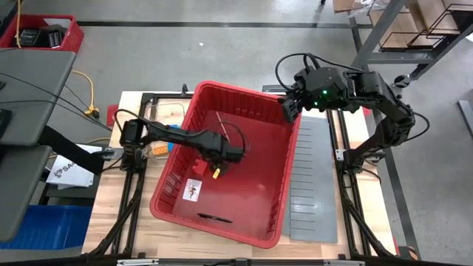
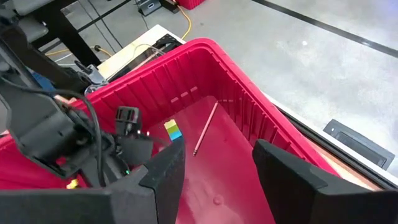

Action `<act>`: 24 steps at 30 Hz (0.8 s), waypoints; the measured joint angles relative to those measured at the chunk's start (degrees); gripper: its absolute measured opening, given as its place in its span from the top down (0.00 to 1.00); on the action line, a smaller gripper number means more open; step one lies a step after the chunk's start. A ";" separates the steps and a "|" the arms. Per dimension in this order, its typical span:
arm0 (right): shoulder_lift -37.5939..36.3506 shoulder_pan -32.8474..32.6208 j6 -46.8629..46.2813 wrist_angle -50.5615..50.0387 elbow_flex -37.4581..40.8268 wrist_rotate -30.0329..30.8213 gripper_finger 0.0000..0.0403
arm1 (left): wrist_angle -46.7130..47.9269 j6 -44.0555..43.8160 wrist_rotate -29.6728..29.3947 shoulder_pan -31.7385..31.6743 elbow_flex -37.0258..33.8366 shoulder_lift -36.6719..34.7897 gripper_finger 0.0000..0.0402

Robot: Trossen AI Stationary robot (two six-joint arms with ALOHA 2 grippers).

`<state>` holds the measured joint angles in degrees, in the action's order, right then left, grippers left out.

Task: Sort blocks
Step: Remove the orange block from the bin

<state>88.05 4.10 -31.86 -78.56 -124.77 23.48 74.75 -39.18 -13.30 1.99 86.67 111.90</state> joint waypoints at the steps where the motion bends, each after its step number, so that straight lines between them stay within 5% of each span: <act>1: 0.00 0.00 0.46 0.02 0.00 -0.04 0.54 | 0.51 3.34 -0.29 0.51 -0.11 0.42 0.23; 5: 0.00 0.00 0.81 0.00 0.00 -0.06 0.54 | 0.22 3.05 -2.60 1.72 -0.48 0.89 0.23; 16: 0.00 0.00 2.11 -0.02 0.00 -0.55 0.54 | -5.60 0.59 11.40 1.47 -10.37 0.98 0.23; 24: 0.00 0.00 1.89 -0.02 0.00 -0.96 0.54 | -10.56 -3.21 11.78 2.43 -10.46 0.63 0.23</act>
<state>88.05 4.10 -29.98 -78.59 -124.77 22.53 64.19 -42.39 -1.52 4.43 76.22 112.53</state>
